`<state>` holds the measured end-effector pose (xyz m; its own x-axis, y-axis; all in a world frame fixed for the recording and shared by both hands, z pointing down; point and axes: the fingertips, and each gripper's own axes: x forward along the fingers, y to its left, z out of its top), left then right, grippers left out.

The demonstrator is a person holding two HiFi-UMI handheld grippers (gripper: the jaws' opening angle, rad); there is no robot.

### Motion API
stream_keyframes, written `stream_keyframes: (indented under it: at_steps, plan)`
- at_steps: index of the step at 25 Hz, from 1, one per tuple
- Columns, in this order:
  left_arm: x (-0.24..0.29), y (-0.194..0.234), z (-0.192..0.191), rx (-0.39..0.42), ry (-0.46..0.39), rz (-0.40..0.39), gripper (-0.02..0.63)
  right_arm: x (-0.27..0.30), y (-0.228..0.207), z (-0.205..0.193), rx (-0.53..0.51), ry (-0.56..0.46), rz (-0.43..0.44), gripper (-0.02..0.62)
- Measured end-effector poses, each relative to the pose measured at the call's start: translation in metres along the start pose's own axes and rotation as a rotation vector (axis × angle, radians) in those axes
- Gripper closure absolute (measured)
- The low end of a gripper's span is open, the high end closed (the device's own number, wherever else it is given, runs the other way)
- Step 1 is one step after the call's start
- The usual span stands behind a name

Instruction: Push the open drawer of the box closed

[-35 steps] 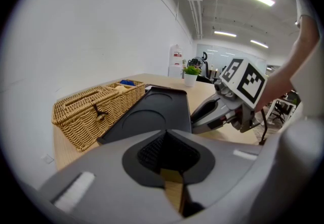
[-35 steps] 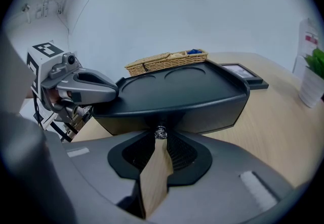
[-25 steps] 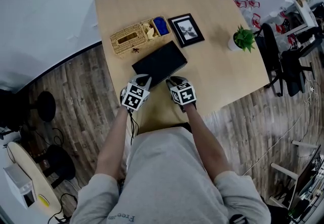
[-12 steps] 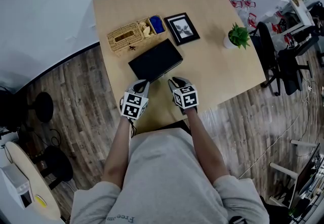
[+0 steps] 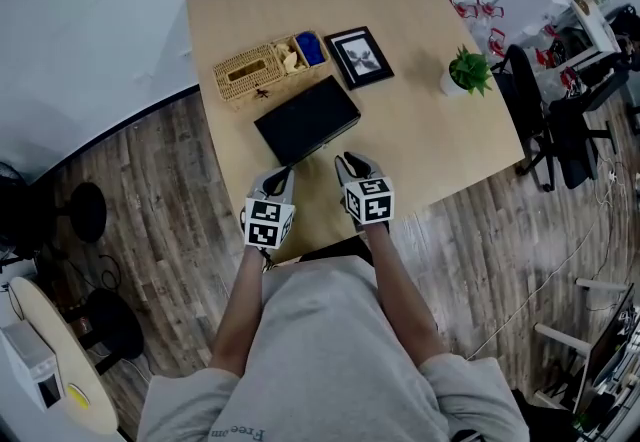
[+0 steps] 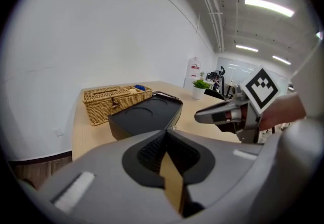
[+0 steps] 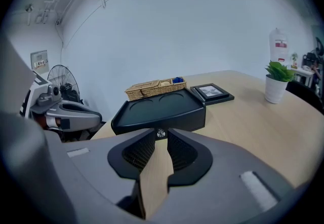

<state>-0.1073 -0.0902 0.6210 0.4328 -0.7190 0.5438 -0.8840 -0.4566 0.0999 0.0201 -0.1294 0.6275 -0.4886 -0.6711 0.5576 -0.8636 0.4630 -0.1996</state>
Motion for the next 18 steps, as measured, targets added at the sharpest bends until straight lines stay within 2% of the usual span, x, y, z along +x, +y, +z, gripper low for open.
stream_keyframes:
  at_steps: [5, 11, 18]
  plan:
    - [-0.005, -0.006, -0.004, 0.048, 0.003, 0.011, 0.554, -0.011, -0.005, -0.002, 0.029, -0.032, -0.035, 0.52]
    - [-0.007, -0.01, -0.009, 0.031, 0.009, 0.009, 0.554, -0.022, -0.004, -0.003, 0.065, -0.071, -0.037, 0.522]
    - [-0.002, -0.014, -0.008, 0.024, 0.002, -0.005, 0.553, -0.026, -0.004, -0.006, 0.068, -0.084, -0.034, 0.561]
